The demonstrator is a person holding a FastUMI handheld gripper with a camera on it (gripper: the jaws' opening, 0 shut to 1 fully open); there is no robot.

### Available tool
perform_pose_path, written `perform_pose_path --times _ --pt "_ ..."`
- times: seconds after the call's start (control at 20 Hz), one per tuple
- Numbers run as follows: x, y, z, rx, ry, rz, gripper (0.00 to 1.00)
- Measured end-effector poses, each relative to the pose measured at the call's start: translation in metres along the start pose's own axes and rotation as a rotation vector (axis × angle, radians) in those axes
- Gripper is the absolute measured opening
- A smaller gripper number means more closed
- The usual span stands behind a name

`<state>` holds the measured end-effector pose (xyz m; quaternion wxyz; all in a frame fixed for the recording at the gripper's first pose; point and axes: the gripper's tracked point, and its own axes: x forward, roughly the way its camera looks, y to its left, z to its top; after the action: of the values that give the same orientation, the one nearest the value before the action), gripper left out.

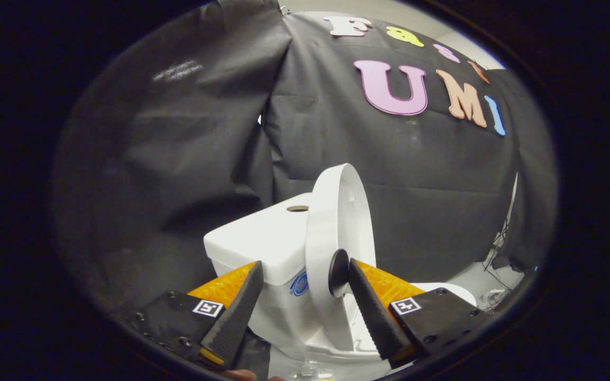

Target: Open the toilet lid.

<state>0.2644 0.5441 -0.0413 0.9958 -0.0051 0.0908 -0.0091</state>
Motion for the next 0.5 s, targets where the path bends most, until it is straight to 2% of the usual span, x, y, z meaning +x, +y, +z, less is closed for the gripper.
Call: perform_pose_path --times 0.2,0.5 --pt "-0.005 0.003 0.000 0.045 0.023 0.037 0.99" --pt "-0.036 0.020 0.012 0.015 0.029 0.112 0.99"
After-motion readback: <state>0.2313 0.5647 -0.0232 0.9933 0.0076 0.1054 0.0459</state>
